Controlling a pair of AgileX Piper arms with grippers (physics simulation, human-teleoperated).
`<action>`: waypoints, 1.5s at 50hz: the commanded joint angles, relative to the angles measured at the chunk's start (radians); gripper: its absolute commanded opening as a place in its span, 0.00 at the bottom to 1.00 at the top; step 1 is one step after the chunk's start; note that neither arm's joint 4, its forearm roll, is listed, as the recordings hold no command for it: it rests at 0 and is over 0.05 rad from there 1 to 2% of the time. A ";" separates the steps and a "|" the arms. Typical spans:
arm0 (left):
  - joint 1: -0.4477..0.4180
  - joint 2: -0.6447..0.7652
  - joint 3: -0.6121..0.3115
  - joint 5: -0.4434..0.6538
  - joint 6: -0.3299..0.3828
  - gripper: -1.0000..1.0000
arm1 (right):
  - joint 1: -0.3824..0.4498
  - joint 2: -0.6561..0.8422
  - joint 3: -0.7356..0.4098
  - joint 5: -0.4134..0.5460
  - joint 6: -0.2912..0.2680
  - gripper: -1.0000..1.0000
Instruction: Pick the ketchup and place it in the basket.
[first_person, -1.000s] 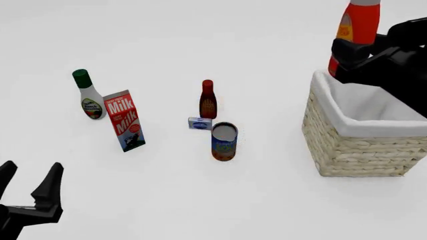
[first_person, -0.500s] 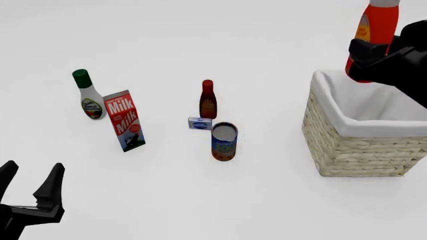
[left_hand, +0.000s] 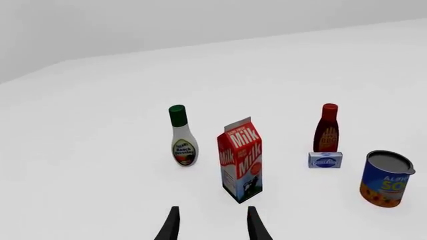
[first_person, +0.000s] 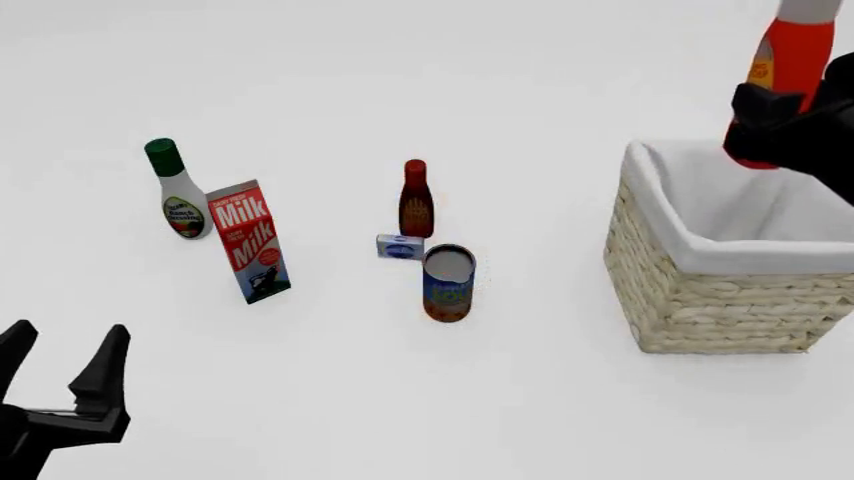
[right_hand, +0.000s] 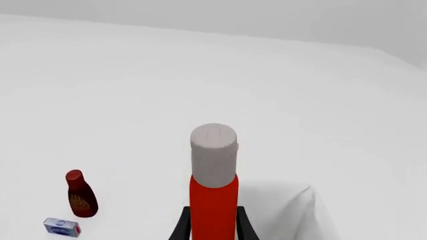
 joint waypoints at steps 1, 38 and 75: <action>0.002 0.011 0.000 -0.008 0.004 1.00 | -0.045 0.021 0.019 -0.044 0.014 0.00; 0.002 -0.012 0.001 0.008 0.024 1.00 | -0.141 0.207 0.010 -0.169 -0.006 0.00; 0.004 0.019 0.000 -0.019 0.019 1.00 | -0.200 0.438 -0.033 -0.262 0.005 0.00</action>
